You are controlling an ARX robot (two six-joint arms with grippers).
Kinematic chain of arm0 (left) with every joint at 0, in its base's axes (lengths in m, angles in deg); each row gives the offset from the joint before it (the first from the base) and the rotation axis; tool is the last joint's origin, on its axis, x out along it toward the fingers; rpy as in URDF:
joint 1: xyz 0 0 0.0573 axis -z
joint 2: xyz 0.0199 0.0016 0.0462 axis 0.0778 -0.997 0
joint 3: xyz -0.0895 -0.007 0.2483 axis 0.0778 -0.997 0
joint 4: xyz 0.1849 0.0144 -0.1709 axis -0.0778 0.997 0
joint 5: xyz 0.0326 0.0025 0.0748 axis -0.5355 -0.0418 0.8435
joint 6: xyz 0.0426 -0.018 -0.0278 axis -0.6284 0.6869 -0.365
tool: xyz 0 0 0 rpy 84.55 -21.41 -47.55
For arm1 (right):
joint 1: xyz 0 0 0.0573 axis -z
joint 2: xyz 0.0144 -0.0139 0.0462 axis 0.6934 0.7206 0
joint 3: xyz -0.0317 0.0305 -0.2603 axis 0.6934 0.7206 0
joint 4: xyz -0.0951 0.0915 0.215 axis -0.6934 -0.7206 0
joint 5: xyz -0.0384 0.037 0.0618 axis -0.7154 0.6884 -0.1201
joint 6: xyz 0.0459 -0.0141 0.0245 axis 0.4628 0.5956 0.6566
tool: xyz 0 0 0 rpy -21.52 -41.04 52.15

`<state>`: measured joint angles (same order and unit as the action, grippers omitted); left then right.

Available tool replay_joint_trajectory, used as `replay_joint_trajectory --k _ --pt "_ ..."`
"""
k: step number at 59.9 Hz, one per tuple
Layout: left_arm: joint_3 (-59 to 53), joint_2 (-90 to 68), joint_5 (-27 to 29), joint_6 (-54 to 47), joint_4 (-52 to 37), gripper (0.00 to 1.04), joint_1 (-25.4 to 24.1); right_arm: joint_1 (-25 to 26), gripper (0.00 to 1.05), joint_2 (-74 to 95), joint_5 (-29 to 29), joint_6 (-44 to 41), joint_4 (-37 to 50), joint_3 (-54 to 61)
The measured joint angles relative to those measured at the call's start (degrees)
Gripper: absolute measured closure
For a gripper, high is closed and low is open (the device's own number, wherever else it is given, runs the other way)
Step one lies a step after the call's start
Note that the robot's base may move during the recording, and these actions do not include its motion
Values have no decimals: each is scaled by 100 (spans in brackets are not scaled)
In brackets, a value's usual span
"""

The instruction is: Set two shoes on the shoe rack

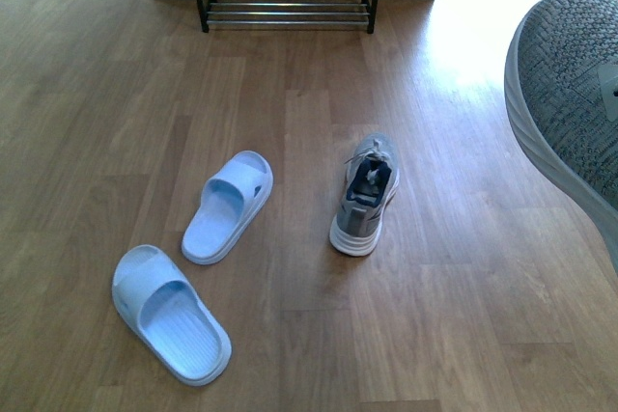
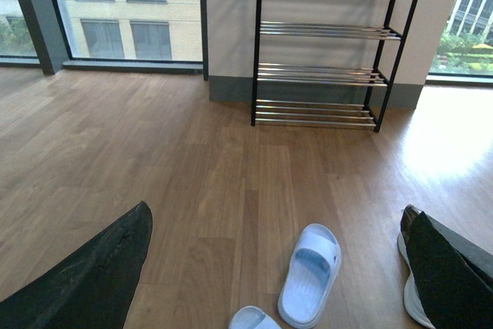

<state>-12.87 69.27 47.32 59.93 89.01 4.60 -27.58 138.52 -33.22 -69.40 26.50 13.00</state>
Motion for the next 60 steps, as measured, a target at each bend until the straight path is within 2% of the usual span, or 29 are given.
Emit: replay_joint_trajectory --k 60 --pt "0 0 -17 0 0 9 0 24 103 7 -57 9 -9 0"
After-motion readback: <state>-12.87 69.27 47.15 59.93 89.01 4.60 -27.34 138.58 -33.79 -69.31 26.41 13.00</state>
